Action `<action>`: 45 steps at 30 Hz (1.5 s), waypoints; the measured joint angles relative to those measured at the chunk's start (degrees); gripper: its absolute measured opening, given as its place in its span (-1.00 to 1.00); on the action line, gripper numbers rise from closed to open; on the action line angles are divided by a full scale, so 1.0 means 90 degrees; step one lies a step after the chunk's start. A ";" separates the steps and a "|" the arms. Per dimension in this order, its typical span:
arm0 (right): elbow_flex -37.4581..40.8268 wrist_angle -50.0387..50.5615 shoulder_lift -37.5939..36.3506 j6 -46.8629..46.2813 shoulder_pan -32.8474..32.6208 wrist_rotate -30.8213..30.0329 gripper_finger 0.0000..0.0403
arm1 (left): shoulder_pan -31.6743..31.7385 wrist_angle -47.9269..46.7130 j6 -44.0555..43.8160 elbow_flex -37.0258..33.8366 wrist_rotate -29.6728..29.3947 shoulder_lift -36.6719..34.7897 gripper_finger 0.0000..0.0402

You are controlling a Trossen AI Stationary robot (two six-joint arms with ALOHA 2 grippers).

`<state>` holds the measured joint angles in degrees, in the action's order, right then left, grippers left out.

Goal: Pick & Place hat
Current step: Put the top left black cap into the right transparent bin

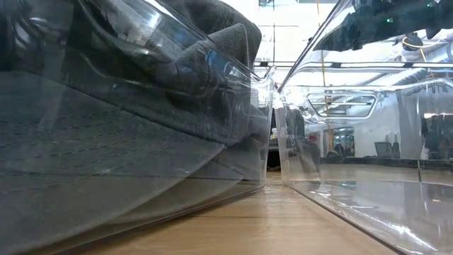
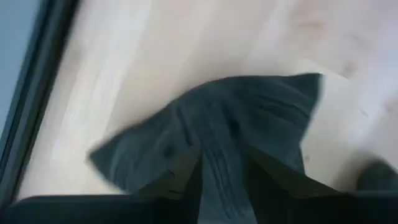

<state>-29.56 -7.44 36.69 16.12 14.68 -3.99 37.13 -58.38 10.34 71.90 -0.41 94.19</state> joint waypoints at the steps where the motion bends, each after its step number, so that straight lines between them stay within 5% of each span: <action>1: 0.0000 0.0000 0.0000 0.0000 0.0000 0.0000 0.28 | -0.0143 -0.0069 -0.0549 0.0000 -0.0305 0.0000 -0.39; 7: 0.0000 0.0000 0.0011 0.0003 0.0000 0.0000 0.28 | -0.0399 -0.0464 -0.2482 -0.0080 -0.0501 0.0087 -0.15; 12: 0.0000 0.0000 0.0095 -0.0008 0.0000 0.0002 0.28 | -0.0322 0.0030 -0.2534 -0.0322 -0.0798 0.0170 0.00; 16: 0.0000 0.0000 0.0171 -0.0034 0.0000 0.0002 0.28 | -0.0292 0.0180 -0.2519 -0.0438 -0.0440 0.0201 0.08; 33: 0.0000 -0.0007 0.0228 -0.0046 0.0000 0.0002 0.28 | -0.0229 0.0645 -0.2614 -0.1276 -0.0905 0.0202 0.08; 37: 0.0000 -0.0007 0.0228 -0.0049 0.0000 0.0002 0.28 | -0.0132 0.0691 -0.2753 -0.1423 -0.0937 0.0202 -0.08; 43: 0.0000 -0.0007 0.0228 -0.0048 0.0000 0.0002 0.28 | 0.0092 0.0689 -0.2876 -0.1564 -0.0961 0.0202 -0.83; 45: 0.0000 -0.0007 0.0228 -0.0047 0.0000 0.0002 0.28 | 0.0145 0.0650 -0.2864 -0.1524 -0.0956 0.0202 -0.93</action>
<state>-29.56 -7.51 38.74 15.69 14.68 -3.97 38.43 -52.54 -15.43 58.18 -9.01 96.01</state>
